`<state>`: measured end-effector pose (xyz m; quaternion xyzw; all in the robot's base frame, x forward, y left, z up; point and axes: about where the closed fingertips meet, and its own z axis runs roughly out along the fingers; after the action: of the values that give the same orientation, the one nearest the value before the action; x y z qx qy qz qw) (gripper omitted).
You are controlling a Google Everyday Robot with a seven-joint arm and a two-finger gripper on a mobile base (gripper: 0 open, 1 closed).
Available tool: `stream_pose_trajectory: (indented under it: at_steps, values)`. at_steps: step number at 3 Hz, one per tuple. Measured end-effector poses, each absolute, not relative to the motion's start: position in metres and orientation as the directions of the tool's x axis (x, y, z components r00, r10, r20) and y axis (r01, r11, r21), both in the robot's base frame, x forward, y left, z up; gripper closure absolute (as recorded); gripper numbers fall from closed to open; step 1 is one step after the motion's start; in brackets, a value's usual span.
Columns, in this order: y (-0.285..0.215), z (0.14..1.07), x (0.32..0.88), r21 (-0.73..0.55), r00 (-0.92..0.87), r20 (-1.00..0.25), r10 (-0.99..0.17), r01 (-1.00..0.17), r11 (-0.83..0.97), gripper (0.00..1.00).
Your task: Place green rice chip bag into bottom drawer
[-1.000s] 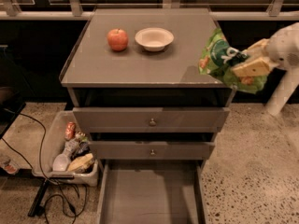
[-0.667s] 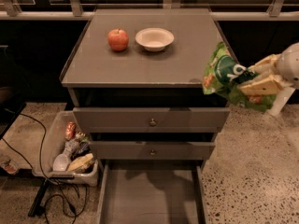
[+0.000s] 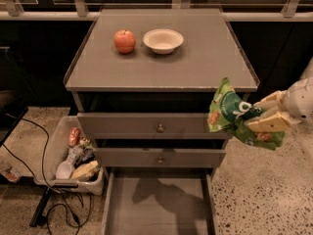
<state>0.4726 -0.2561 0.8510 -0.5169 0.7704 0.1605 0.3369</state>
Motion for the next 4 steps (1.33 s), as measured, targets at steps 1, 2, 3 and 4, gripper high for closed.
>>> stream_pose_trajectory:
  at_steps: [1, 2, 3, 4]
  values:
    - [-0.256, 0.851, 0.473, -0.101, -0.238, -0.685, -0.688, -0.905, 0.414, 1.0]
    - [-0.24, 0.826, 0.476, -0.095, -0.231, -0.672, -0.703, -0.915, 0.391, 1.0]
    - [-0.212, 0.759, 0.486, -0.046, -0.235, -0.675, -0.699, -0.932, 0.358, 1.0]
    - [-0.196, 0.689, 0.504, -0.01, -0.239, -0.696, -0.677, -0.94, 0.342, 1.0]
